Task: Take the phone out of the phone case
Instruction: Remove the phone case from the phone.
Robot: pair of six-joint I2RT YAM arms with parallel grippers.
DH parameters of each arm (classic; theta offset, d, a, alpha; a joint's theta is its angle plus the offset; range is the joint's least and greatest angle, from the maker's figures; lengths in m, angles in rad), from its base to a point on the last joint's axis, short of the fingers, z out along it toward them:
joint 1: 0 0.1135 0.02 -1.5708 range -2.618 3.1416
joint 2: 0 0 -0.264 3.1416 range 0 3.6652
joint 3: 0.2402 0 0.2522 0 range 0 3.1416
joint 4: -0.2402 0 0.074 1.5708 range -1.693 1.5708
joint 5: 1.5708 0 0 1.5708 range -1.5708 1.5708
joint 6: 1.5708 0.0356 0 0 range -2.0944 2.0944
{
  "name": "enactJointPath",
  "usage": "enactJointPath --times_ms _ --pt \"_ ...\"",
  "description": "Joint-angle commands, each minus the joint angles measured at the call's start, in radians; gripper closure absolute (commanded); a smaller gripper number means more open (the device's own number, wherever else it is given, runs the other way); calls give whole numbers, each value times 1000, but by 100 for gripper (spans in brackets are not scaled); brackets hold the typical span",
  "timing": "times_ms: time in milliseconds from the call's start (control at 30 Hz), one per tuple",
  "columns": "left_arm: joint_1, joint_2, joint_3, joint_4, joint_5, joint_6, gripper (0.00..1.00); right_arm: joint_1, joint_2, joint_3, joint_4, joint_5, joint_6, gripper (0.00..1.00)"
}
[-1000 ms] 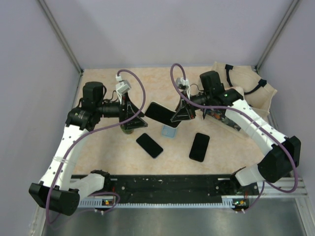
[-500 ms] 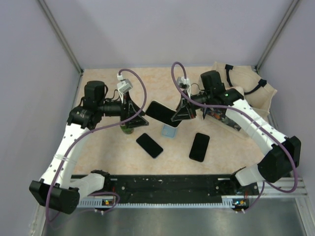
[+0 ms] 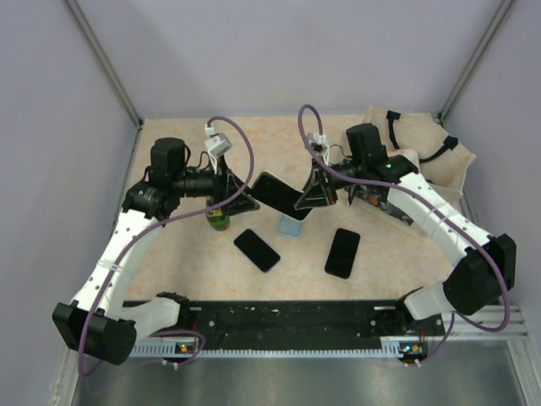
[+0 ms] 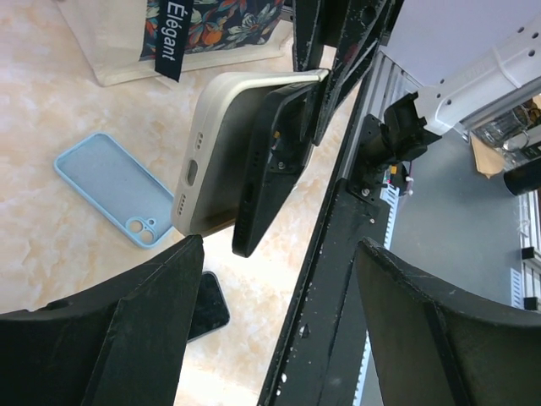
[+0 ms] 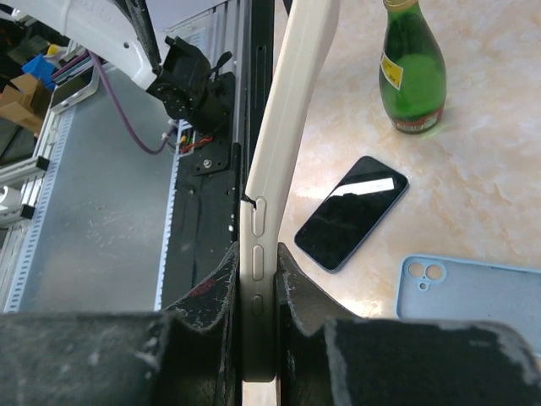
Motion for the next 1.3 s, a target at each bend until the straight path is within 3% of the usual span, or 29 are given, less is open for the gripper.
enactJointPath --times_ms 0,300,467,567,600,633,733,833,933,1100,1267 --pt "-21 20 -9 142 -19 -43 22 12 -63 13 108 -150 23 100" --pt "-110 61 -44 264 -4 -89 30 10 -59 -4 160 -158 63 100" --pt "-153 76 -58 304 13 -80 55 12 -60 -17 182 -144 72 100" --pt "-165 84 -61 286 13 -54 81 10 -74 -40 220 -127 88 100" --pt "-165 85 -60 274 8 -37 95 12 -80 -48 231 -120 91 100" --pt "-164 85 -55 255 -1 -23 100 10 -83 -57 238 -112 89 100" --pt "-167 87 -24 182 -24 91 100 10 -97 -85 255 -69 83 100" --pt "-165 93 19 98 -50 208 100 12 -105 -105 258 -35 79 89" --pt "-167 104 40 47 -47 293 100 12 -114 -111 257 -14 77 76" --pt "-181 115 57 -21 -59 429 100 10 -120 -96 254 11 89 43" --pt "-236 99 45 -44 -137 526 100 10 -91 -45 277 21 140 42"
